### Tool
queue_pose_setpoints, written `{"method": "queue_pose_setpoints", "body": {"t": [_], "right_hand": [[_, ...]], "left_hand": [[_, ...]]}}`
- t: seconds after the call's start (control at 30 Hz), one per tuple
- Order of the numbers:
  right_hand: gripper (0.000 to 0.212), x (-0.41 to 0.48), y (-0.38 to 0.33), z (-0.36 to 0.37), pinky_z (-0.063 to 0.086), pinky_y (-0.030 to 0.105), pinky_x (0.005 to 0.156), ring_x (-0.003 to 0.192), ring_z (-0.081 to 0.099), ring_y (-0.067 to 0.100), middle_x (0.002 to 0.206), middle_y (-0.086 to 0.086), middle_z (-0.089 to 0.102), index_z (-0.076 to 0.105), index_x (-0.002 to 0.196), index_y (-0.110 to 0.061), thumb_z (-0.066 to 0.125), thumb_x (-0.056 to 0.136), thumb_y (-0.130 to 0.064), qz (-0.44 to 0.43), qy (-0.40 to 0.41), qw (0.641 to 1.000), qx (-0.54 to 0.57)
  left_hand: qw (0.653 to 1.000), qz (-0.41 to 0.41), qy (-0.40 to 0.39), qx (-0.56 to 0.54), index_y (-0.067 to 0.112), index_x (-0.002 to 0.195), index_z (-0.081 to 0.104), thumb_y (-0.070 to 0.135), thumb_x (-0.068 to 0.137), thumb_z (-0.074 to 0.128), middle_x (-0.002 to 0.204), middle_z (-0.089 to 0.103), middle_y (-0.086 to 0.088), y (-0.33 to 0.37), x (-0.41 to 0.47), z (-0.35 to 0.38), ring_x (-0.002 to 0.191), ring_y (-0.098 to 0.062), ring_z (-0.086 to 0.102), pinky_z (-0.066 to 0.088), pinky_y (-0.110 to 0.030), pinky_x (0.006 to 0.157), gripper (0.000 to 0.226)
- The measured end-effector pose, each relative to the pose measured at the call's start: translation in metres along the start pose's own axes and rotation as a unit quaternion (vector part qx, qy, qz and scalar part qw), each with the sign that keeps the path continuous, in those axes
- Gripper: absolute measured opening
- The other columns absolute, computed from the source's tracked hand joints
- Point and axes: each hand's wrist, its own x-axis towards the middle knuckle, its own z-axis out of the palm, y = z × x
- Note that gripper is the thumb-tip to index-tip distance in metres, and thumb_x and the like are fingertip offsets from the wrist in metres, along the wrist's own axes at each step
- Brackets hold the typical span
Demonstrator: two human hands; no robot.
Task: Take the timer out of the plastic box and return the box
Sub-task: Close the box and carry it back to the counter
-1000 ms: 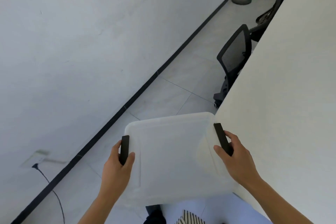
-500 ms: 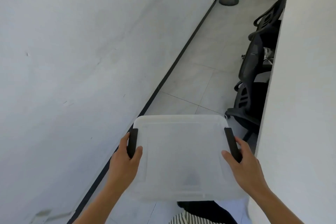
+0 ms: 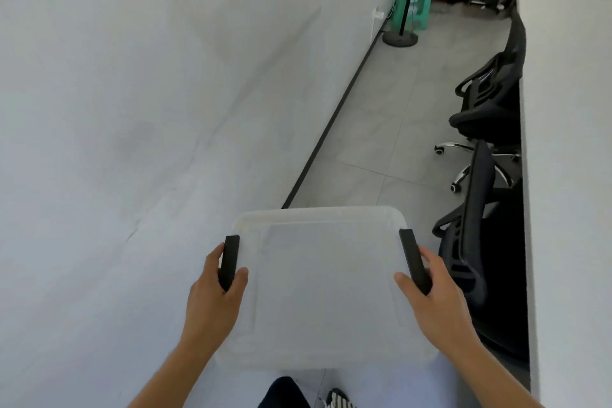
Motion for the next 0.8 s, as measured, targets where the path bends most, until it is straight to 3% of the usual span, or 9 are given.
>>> {"method": "queue_pose_setpoints", "body": {"t": [0.17, 0.27, 0.43, 0.67, 0.8], "right_hand": [[0.053, 0.099, -0.029, -0.002, 0.045, 0.030, 0.052, 0.054, 0.054, 0.017, 0.065, 0.002, 0.056, 0.041, 0.134, -0.027, 0.062, 0.086, -0.035, 0.024, 0.031, 0.999, -0.003], [0.055, 0.164, -0.045, -0.002, 0.047, 0.031, 0.055, 0.066, 0.061, 0.023, 0.079, 0.008, 0.064, 0.040, 0.137, -0.025, 0.062, 0.087, -0.033, 0.037, 0.067, 0.997, 0.003], [0.056, 0.259, -0.086, -0.011, 0.045, 0.027, 0.055, 0.067, 0.057, 0.010, 0.078, -0.011, 0.057, 0.039, 0.138, -0.026, 0.062, 0.087, -0.033, 0.068, 0.123, 0.990, 0.018], [0.058, 0.379, -0.109, -0.047, 0.044, 0.025, 0.053, 0.073, 0.058, 0.006, 0.087, -0.016, 0.058, 0.037, 0.140, -0.025, 0.061, 0.088, -0.032, 0.125, 0.187, 0.973, 0.052], [0.058, 0.465, -0.109, -0.071, 0.047, 0.028, 0.054, 0.070, 0.060, 0.013, 0.082, -0.015, 0.058, 0.038, 0.139, -0.024, 0.061, 0.088, -0.033, 0.140, 0.205, 0.967, 0.055]], "left_hand": [[0.999, 0.020, -0.036, -0.022, 0.024, 0.140, 0.037, 0.026, 0.092, 0.054, 0.076, 0.056, 0.002, 0.048, 0.112, 0.033, 0.065, -0.015, 0.056, 0.039, -0.025, 0.054, 0.052], [0.997, 0.049, -0.061, -0.028, 0.023, 0.141, 0.036, 0.026, 0.092, 0.054, 0.075, 0.056, 0.004, 0.080, 0.189, 0.059, 0.067, -0.012, 0.056, 0.038, -0.024, 0.054, 0.052], [0.989, 0.099, -0.109, -0.016, 0.023, 0.140, 0.036, 0.025, 0.092, 0.054, 0.075, 0.056, 0.005, 0.154, 0.307, 0.085, 0.066, -0.010, 0.056, 0.038, -0.022, 0.053, 0.052], [0.970, 0.158, -0.184, 0.003, 0.025, 0.140, 0.037, 0.028, 0.091, 0.055, 0.081, 0.060, 0.005, 0.262, 0.445, 0.152, 0.073, -0.011, 0.059, 0.041, -0.022, 0.056, 0.052], [0.965, 0.163, -0.206, 0.010, 0.025, 0.141, 0.037, 0.029, 0.091, 0.055, 0.085, 0.059, 0.006, 0.315, 0.515, 0.211, 0.075, -0.011, 0.059, 0.042, -0.021, 0.058, 0.053]]}}
